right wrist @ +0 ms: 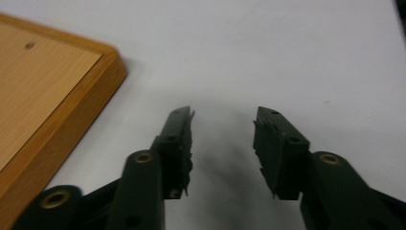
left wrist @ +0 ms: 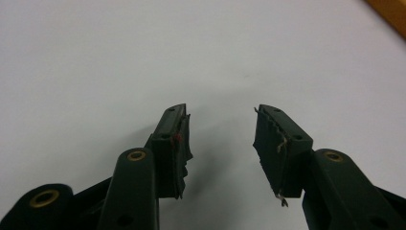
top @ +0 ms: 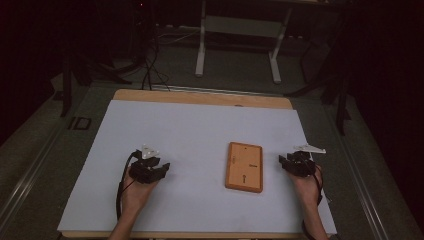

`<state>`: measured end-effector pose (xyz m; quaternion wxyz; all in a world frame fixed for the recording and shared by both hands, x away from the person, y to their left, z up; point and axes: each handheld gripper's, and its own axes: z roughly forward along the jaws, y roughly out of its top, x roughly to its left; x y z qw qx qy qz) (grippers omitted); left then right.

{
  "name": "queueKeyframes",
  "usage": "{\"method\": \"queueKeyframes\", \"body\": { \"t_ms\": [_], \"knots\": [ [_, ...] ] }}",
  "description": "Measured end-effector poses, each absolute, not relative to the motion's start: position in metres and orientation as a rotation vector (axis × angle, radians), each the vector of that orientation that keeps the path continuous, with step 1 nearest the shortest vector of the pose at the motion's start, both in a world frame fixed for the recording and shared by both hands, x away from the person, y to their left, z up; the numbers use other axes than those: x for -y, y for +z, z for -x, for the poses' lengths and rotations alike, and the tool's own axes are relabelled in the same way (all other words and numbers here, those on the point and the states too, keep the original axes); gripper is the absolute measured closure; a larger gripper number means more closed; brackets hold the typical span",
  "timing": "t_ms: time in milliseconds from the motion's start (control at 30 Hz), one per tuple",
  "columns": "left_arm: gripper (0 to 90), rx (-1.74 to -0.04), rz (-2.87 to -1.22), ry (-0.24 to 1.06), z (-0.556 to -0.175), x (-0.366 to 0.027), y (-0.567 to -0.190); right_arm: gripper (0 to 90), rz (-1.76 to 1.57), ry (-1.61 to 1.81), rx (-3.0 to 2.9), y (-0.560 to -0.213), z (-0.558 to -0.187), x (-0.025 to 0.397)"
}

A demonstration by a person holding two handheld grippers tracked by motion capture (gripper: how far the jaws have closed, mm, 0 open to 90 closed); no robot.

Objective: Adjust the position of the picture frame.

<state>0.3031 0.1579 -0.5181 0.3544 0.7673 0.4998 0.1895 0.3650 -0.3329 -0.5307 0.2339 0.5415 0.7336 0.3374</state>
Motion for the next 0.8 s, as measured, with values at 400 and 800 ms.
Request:
{"method": "queueKeyframes", "body": {
  "t_ms": [400, 800],
  "knots": [
    [55.4, -1.154, -2.035, 0.437, -0.321, -0.122, -0.507, 59.4, -1.439, 0.922, -2.074, -0.529, -0.365, 0.32],
    [56.1, -1.1, -2.045, 0.355, -0.341, -0.082, -0.501, 57.3, -1.379, 0.934, -2.102, -0.528, -0.363, 0.315]
  ]
}}
